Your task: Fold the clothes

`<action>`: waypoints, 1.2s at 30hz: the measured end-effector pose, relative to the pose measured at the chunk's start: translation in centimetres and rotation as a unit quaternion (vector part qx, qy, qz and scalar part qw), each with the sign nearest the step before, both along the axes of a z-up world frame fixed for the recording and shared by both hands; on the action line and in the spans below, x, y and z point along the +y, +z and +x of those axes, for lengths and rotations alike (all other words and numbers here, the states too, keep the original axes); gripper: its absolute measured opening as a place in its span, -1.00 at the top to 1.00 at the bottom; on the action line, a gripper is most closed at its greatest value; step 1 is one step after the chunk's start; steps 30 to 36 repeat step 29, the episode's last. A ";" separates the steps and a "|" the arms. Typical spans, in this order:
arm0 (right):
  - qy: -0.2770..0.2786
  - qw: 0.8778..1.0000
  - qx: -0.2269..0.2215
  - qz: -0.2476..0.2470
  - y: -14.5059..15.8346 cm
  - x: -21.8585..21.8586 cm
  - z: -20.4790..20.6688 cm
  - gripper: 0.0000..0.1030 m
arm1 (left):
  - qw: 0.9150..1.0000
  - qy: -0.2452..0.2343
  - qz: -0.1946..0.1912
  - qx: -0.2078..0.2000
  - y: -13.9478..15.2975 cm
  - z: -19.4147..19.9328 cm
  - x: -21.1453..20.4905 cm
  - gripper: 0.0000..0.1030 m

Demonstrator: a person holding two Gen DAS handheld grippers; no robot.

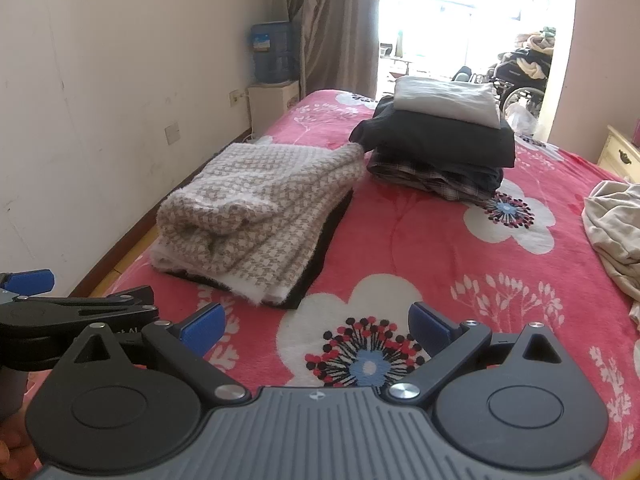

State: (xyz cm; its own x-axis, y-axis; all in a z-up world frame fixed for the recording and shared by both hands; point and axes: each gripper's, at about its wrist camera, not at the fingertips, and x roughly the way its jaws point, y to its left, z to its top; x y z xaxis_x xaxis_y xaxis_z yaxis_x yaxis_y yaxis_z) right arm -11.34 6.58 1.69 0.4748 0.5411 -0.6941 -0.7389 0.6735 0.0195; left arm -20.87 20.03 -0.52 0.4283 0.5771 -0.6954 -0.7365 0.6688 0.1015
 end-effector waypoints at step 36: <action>0.000 1.000 0.003 -0.001 -0.2 0.1 0.1 -0.95 | 1.000 0.001 0.003 0.000 -0.1 0.0 0.0 -0.99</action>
